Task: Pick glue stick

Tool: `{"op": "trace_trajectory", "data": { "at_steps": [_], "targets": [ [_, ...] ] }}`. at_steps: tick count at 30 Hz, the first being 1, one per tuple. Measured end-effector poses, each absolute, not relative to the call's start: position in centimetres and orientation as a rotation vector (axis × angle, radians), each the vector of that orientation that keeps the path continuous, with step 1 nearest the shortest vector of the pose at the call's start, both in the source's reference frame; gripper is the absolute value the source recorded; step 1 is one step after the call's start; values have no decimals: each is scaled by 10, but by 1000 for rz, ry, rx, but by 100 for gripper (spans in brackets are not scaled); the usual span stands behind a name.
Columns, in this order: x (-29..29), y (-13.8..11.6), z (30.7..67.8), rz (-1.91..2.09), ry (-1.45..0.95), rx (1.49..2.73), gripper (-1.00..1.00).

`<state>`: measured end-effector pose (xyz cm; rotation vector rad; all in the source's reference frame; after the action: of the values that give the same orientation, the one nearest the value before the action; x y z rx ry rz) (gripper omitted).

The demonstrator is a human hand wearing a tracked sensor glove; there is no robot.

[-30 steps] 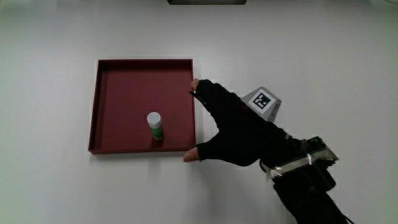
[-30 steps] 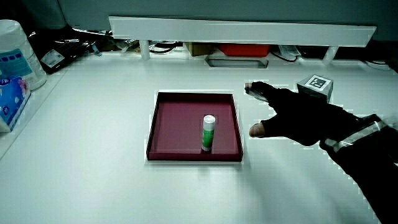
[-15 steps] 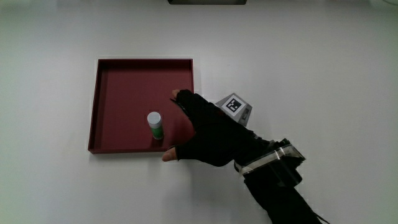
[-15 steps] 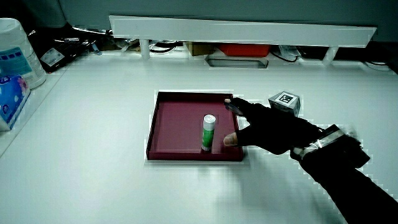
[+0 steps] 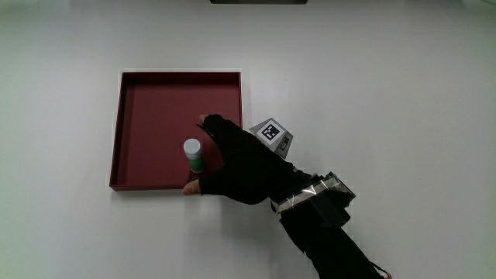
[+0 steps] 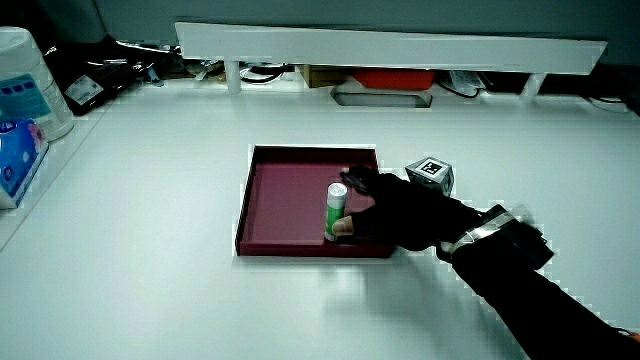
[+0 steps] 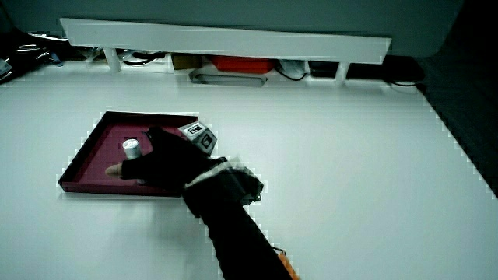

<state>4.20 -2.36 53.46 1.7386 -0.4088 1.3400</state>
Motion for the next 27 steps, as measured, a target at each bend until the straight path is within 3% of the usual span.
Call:
{"op": "trace_trajectory", "data": {
  "at_steps": [3, 4, 5, 7, 9, 10, 12, 20, 27],
  "targets": [
    [38, -22, 539, 1327, -399, 1740, 0],
    [38, -22, 541, 1332, -369, 1823, 0],
    [37, -21, 541, 1330, -390, 1737, 0],
    [36, -20, 540, 1334, -368, 1826, 0],
    [34, -21, 543, 1334, -389, 1744, 0],
    [34, -20, 536, 1353, -357, 1823, 0],
    [34, -19, 543, 1361, -380, 1751, 6],
    [36, -16, 543, 1471, -321, 1815, 30],
    [40, -14, 549, 1579, -277, 1796, 52]
  ]
}}
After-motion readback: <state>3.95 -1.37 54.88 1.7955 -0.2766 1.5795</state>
